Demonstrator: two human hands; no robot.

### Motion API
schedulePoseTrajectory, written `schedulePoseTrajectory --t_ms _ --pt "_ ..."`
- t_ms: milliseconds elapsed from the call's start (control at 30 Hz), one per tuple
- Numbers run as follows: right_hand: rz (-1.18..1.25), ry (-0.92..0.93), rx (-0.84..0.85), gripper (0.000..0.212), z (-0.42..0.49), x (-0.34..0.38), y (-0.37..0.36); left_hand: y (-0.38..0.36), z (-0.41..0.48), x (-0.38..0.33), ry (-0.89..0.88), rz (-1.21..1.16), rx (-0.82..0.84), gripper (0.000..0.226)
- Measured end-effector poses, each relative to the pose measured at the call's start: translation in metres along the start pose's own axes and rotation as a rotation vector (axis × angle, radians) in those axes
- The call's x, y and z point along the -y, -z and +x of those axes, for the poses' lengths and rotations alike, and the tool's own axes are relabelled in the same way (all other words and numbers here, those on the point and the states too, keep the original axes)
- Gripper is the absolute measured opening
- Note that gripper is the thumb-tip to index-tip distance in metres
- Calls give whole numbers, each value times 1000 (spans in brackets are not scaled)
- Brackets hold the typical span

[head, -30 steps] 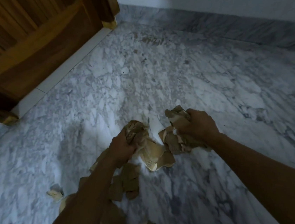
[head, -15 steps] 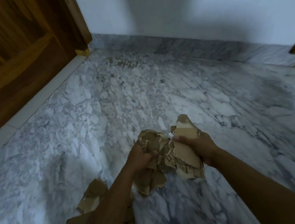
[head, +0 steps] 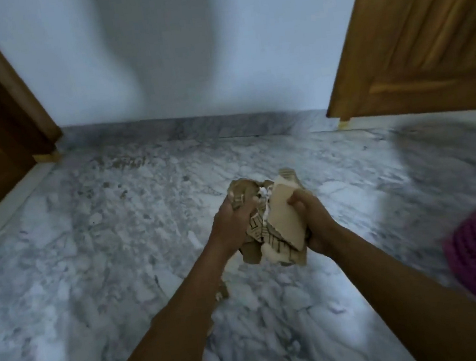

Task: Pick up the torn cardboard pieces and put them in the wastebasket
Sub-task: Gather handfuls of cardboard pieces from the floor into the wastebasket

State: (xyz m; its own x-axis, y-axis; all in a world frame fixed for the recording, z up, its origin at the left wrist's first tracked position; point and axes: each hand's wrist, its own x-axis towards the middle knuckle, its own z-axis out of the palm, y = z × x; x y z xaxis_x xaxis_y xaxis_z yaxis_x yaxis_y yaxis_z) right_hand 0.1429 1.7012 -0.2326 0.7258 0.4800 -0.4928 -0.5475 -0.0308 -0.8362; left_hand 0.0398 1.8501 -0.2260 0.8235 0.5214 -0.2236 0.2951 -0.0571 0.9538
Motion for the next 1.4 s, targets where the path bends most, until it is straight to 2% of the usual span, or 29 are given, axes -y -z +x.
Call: schedulePoseTrajectory --t_ms 33,100,167,233,333,400,500,567,667,767,867,1000,1067,1167,1267,1400 --pt "11 33 4 54 -5 15 17 -19 2 -16 -39 15 11 52" --pt "10 102 -6 42 -17 46 61 -60 11 -38 -90 62 49 81" --pt "-15 158 -56 35 -32 77 117 -109 14 -66 -135 99 89 87" --pt "-74 223 -110 35 -52 111 180 -168 5 -104 -201 125 130 76" --pt "-210 278 -200 30 -90 158 281 -272 -7 -152 -337 118 236 36" --pt "-326 326 -286 31 -112 180 345 -342 -14 -174 -395 98 273 32" --pt "-417 430 -477 46 -132 196 430 -435 -23 -197 -439 73 322 32" --pt "-510 430 -565 56 -138 193 475 -480 -25 -199 -393 122 364 39" --pt "-723 365 -569 64 -136 180 522 -517 -29 -199 -257 269 508 49" --pt "-783 317 -550 67 -134 172 542 -528 -30 -201 -67 144 592 43" --pt "-813 295 -519 59 -126 166 547 -518 -26 -198 -57 112 536 48" --pt "-794 369 -423 31 -105 167 502 -475 -20 -183 -172 126 355 40" --pt "-792 446 -378 21 -91 168 460 -444 -21 -178 -227 118 240 37" --pt "-812 532 -260 23 -74 166 383 -382 -27 -167 -257 143 18 36" --pt "-865 625 -176 20 -65 158 300 -307 -42 -152 -226 197 -168 42" --pt "-924 661 79 20 -73 120 191 -209 -86 -126 -146 144 -406 36"
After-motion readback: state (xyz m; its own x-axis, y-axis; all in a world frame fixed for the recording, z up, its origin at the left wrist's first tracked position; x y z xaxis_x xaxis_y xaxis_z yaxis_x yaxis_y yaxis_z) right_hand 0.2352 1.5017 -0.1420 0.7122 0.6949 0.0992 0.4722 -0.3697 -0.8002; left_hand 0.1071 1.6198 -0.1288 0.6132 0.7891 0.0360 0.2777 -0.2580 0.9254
